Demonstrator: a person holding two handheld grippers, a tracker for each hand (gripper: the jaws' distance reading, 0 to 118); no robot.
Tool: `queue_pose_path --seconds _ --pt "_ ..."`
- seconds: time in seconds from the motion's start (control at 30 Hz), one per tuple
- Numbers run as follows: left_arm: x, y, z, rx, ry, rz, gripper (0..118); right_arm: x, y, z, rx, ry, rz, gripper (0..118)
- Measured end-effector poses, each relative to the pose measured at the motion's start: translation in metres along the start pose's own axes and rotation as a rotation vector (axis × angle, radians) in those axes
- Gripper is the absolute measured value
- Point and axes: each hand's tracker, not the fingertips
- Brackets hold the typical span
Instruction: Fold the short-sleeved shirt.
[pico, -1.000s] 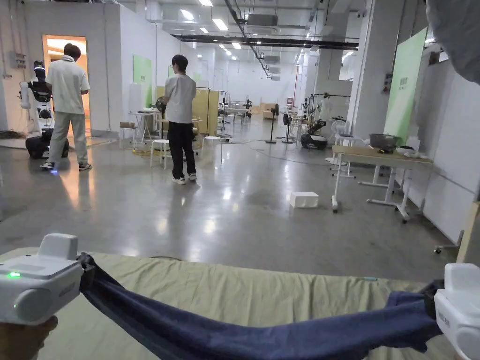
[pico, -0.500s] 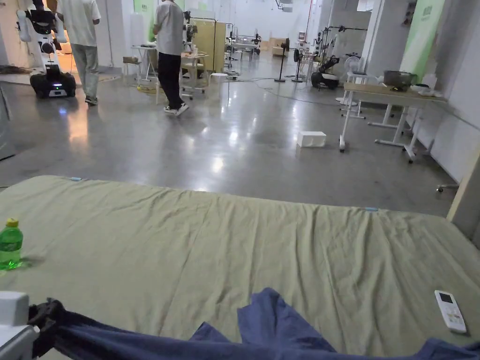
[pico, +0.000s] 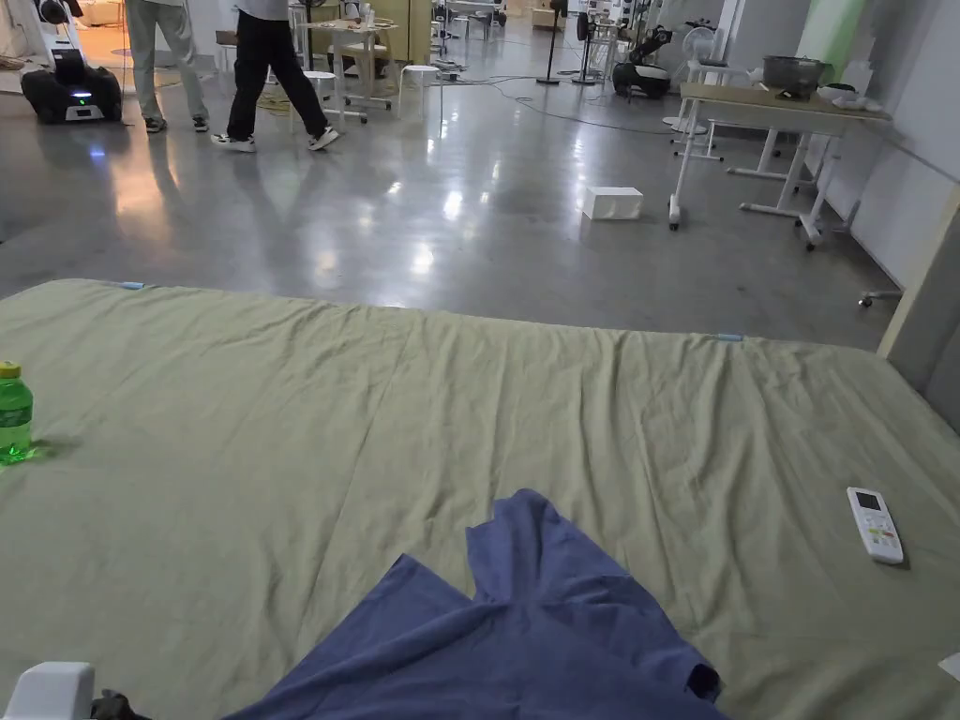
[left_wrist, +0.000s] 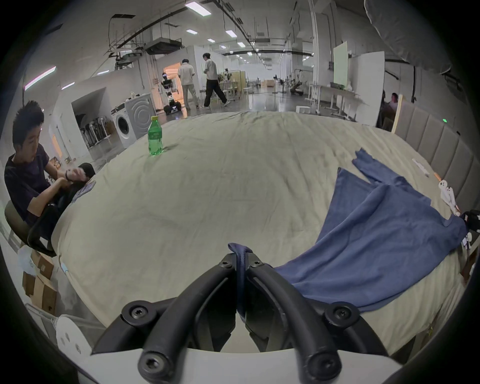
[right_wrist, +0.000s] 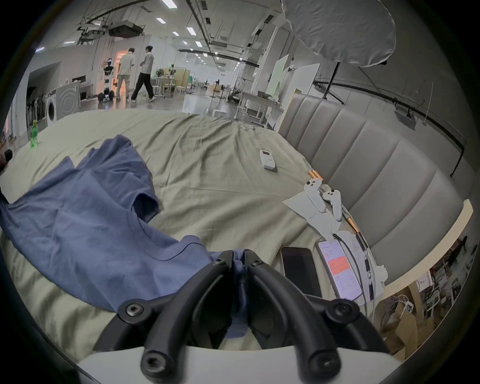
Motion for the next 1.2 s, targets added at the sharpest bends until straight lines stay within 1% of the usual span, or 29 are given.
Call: queue_pose_path --seconds 0.03,0.07,0.1,0.13,0.17,0.2,0.23,0.3,0.37,0.43,0.5,0.57,0.63,0.7,0.73,0.77,0.8,0.83,0.87,0.9,0.93,0.97,1.0,1.07,1.13,1.17,1.2 --pt "0.001 0.003 0.002 -0.003 0.008 0.009 11 -0.002 0.000 0.001 0.000 -0.004 0.012 21" --pt "-0.001 0.004 0.002 -0.004 0.017 0.024 19 -0.005 0.001 0.003 -0.004 -0.009 0.021 44" --pt "-0.003 0.006 0.005 -0.006 0.018 0.033 23 -0.012 0.011 0.017 -0.001 -0.014 0.024 62" --pt "-0.005 0.008 0.008 0.000 0.021 0.039 30 -0.015 0.018 0.028 0.004 -0.008 0.019 72" --pt "0.005 0.015 0.030 0.010 0.033 0.042 39 -0.017 0.023 0.034 0.018 -0.001 0.006 75" --pt "0.004 0.018 0.035 0.014 0.045 0.037 44 -0.020 0.029 0.041 0.051 0.008 -0.012 75" --pt "0.002 0.020 0.039 0.015 0.059 0.032 45 -0.015 0.024 0.030 0.080 0.015 -0.019 77" --pt "-0.002 0.020 0.039 0.024 0.105 0.021 45 -0.018 0.032 0.033 0.127 0.021 -0.004 85" --pt "-0.004 0.024 0.046 0.032 0.121 0.019 45 -0.026 0.043 0.040 0.187 0.027 0.004 94" --pt "0.002 0.036 0.067 0.079 0.089 0.049 45 -0.035 0.055 0.048 0.247 0.039 0.000 94" --pt "0.013 0.043 0.078 0.159 0.026 0.079 45 -0.047 0.069 0.059 0.319 0.080 -0.035 94" --pt "0.019 0.045 0.074 0.241 0.006 0.080 45 -0.060 0.080 0.063 0.347 0.104 -0.070 94" --pt "0.037 0.052 0.082 0.321 -0.001 0.072 45 -0.074 0.093 0.069 0.348 0.109 -0.083 94" --pt "0.055 0.059 0.083 0.396 -0.028 0.069 45 -0.086 0.101 0.069 0.423 0.132 -0.141 91" --pt "0.065 0.063 0.088 0.426 -0.031 0.068 44 -0.091 0.105 0.071 0.454 0.141 -0.150 88" --pt "0.074 0.067 0.092 0.457 -0.042 0.062 40 -0.096 0.109 0.073 0.470 0.157 -0.173 80" --pt "0.084 0.070 0.096 0.491 -0.054 0.051 33 -0.102 0.111 0.074 0.476 0.157 -0.189 69" --pt "0.087 0.071 0.092 0.511 -0.062 0.040 25 -0.106 0.113 0.075 0.502 0.148 -0.186 54" --pt "0.095 0.074 0.094 0.530 -0.063 0.016 20 -0.110 0.115 0.075 0.517 0.135 -0.177 34" --pt "0.103 0.079 0.097 0.533 -0.058 0.000 17 -0.114 0.117 0.076 0.548 0.113 -0.168 21" --pt "0.111 0.082 0.100 0.541 -0.055 -0.010 10 -0.116 0.117 0.074 0.571 0.113 -0.183 12" --pt "0.117 0.085 0.103 0.552 -0.052 -0.018 6 -0.118 0.117 0.074 0.574 0.109 -0.180 5" --pt "0.121 0.087 0.105 0.565 -0.060 -0.030 5 -0.119 0.119 0.074 0.578 0.096 -0.177 2" --pt "0.130 0.092 0.107 0.571 -0.075 -0.058 2 -0.120 0.120 0.076 0.601 0.100 -0.194 1" --pt "0.141 0.093 0.109 0.592 -0.039 -0.091 2 -0.121 0.120 0.075 0.602 0.079 -0.205 1" --pt "0.142 0.094 0.108 0.588 -0.043 -0.099 2 -0.122 0.122 0.080 0.649 0.064 -0.178 1" --pt "0.144 0.095 0.109 0.592 -0.052 -0.098 2 -0.123 0.119 0.077 0.608 0.114 -0.220 1"
